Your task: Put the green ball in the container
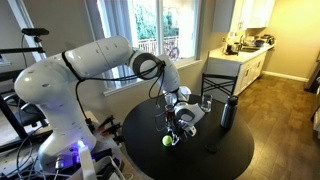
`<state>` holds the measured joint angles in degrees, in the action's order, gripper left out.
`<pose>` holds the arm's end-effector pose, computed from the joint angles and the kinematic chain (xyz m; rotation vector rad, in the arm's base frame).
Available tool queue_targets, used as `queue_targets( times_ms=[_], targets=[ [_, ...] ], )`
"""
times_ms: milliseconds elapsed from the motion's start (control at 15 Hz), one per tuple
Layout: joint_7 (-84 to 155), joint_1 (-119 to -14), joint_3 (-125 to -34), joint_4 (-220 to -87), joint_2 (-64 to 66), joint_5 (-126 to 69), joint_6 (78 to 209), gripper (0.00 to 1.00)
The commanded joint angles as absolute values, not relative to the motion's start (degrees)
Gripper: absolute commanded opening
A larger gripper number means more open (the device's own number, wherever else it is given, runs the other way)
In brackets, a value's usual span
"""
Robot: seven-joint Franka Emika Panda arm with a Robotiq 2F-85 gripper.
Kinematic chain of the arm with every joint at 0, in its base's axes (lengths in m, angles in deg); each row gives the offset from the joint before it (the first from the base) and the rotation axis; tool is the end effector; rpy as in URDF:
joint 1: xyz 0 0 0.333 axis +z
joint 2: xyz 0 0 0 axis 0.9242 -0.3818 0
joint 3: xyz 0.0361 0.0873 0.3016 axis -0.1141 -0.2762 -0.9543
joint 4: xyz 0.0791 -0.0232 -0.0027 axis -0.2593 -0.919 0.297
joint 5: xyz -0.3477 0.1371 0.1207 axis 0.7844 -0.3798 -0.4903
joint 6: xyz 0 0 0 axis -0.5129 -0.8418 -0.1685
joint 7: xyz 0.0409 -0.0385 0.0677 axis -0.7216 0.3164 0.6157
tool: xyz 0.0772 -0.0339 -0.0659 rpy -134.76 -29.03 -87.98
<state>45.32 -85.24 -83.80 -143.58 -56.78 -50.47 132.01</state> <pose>0.5488 -0.1587 -0.1168 -2.6361 0.6440 0.7291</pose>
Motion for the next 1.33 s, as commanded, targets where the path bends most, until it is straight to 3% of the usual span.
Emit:
queue_targets(
  times_ms=[0, 67, 133, 467, 1267],
  targets=[
    [43.02, -85.05, -83.44, -140.82, -57.88, -49.4, 127.81, 1.0],
    [44.4, -85.45, -83.67, -140.17, -58.18, -49.02, 126.51, 0.75],
    [44.12, -85.37, -83.56, -139.8, -58.35, -49.08, 125.96, 0.73],
    [43.81, -85.46, -83.32, -137.96, -59.15, -49.4, 123.73, 0.42],
    [45.34, -86.55, -81.61, -141.64, -50.21, -51.76, 135.05, 0.38]
  ],
)
